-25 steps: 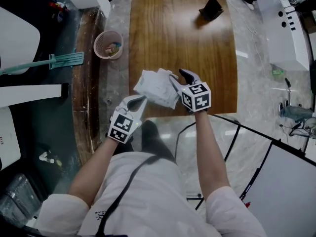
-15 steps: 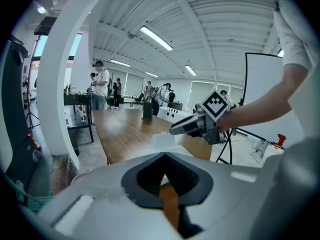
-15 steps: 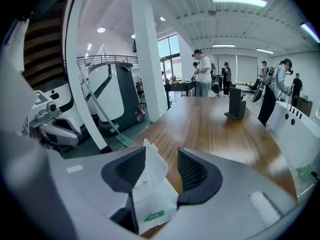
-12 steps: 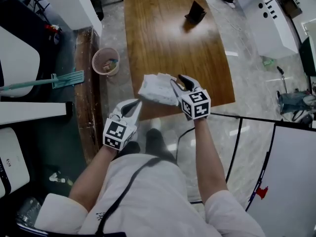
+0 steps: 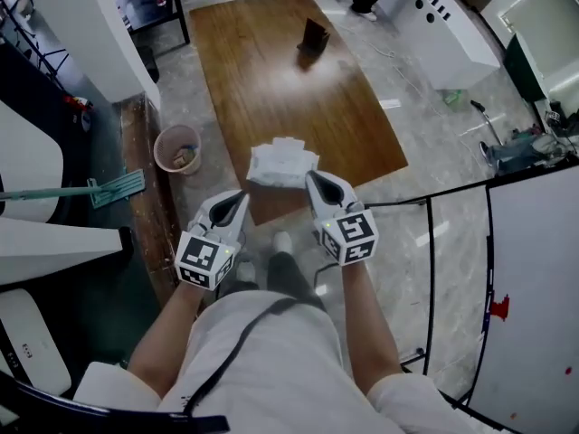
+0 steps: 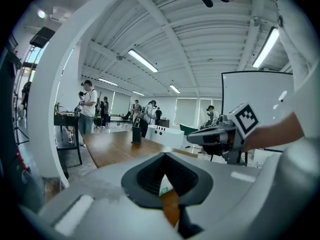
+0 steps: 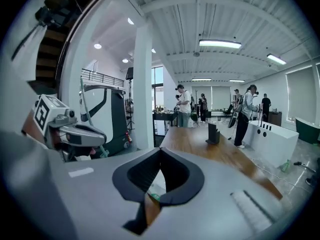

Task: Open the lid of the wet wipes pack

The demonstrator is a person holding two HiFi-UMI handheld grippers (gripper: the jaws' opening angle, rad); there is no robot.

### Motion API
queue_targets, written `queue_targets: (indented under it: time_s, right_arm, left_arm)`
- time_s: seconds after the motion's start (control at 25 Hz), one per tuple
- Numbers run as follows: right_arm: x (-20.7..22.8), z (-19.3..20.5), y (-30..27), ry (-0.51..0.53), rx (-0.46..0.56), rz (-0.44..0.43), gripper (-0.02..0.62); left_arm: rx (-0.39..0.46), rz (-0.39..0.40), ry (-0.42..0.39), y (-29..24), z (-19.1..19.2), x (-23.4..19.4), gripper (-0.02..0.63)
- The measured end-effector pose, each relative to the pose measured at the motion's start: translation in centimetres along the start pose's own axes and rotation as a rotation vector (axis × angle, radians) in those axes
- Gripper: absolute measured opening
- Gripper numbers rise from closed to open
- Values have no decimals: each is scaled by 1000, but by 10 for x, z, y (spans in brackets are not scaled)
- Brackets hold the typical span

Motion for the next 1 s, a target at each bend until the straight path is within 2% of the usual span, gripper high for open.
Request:
queue_targets:
  time_s: [0.24,0.48,0.76,1.0]
  right_arm:
    - [-37,-10,48,-81,136,6,9]
    - [-46,-13,84,-133,212,28,9]
    - [-40,-14,104,-112,199,18,8]
    - [-32,-14,110,-97,179,-7,8]
  left_arm:
    - [52,32,-31,13,-22,8,5]
    - [110,55,-46,15,-51,27,5]
    - [125,37,-53,11,-70,45,5]
    - [96,22,-36,8,-64,58,5]
Point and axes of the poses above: the fingertips, and each gripper's own axes: y backward along the fingers, x to its right, z out of its underside, the point moved 8 cm from there along y, backward along the fingers, and after that the axes turned 14 degrees about -y, right-handed, at the moved point
